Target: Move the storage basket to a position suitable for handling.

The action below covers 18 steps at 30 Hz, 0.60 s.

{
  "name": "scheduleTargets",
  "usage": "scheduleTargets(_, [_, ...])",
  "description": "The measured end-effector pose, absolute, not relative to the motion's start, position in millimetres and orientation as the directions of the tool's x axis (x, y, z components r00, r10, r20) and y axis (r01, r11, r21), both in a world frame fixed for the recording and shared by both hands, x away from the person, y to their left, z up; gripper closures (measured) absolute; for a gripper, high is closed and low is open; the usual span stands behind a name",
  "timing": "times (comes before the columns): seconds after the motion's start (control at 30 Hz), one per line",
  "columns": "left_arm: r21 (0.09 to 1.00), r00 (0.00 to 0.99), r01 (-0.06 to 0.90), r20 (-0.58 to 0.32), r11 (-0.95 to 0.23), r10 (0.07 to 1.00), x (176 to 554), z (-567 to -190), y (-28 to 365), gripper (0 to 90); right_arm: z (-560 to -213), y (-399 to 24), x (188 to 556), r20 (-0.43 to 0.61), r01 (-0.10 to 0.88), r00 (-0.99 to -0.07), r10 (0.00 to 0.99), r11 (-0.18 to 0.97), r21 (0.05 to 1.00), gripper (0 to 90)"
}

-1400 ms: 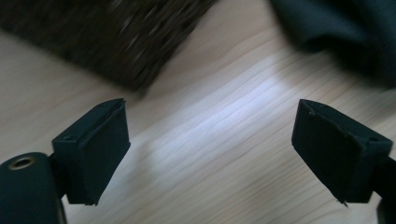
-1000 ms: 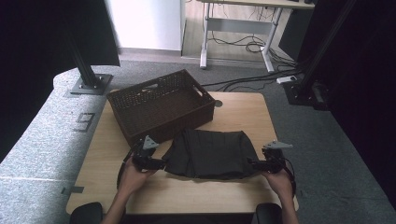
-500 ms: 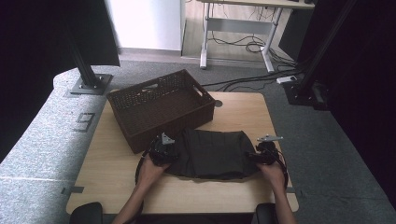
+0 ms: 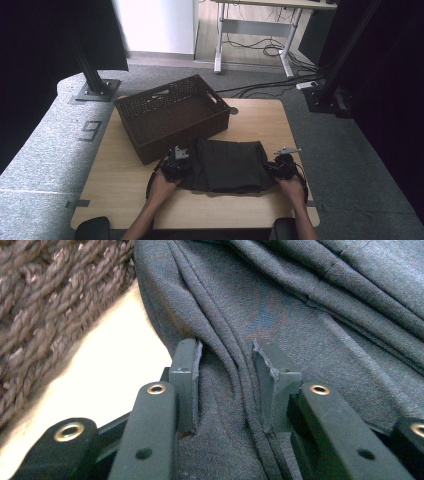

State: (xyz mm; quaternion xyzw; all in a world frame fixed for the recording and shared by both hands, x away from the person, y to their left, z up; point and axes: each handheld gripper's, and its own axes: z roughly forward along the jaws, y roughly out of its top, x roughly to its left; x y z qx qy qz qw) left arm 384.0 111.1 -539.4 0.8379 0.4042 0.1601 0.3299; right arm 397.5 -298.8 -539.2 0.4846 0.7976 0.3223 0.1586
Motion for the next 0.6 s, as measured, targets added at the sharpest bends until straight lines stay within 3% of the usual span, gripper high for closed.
scheduleTargets(0.6, [0.672, 0.600, 0.599, -0.016, -0.436, 0.800, 329, -538, 151, 62.6, -539, -265, 355, 0.076, 0.628, -0.592, 0.803, 0.399, 0.668, 75.5])
